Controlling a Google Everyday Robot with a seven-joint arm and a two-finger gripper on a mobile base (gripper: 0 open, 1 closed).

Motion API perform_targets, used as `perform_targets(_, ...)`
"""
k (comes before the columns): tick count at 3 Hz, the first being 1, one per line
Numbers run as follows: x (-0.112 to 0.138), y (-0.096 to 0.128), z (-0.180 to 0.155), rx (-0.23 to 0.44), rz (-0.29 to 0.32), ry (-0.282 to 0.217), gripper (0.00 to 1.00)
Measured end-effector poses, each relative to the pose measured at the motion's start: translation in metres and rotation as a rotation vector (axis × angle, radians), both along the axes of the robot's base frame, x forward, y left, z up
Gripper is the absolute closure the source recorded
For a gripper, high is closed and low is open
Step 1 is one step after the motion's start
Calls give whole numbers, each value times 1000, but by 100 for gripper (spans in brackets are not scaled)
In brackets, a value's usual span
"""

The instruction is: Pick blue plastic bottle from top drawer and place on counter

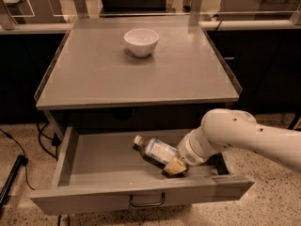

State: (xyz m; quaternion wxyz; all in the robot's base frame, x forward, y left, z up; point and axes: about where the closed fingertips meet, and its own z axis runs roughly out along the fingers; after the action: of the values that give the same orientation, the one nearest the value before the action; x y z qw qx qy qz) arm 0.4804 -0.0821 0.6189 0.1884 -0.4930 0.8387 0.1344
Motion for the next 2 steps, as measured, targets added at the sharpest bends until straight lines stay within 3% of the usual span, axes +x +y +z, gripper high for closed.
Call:
perform_targets(1,1,7,25,60,126,24,100)
perform_targets(2,15,22,59,145,297,23,100)
